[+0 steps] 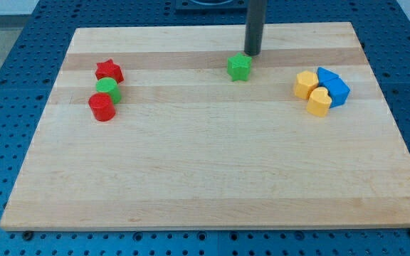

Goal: Slide the green star to the center of the board

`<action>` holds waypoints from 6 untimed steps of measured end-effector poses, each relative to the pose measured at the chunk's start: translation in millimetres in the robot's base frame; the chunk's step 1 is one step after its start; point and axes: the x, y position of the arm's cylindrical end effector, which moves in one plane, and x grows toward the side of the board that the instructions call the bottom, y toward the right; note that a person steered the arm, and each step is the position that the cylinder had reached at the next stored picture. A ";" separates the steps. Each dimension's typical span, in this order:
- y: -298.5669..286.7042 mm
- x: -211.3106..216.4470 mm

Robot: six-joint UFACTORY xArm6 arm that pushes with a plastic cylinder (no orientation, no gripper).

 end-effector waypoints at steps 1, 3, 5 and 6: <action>1.7 11.4; -10.8 39.4; -48.5 56.5; -58.9 80.5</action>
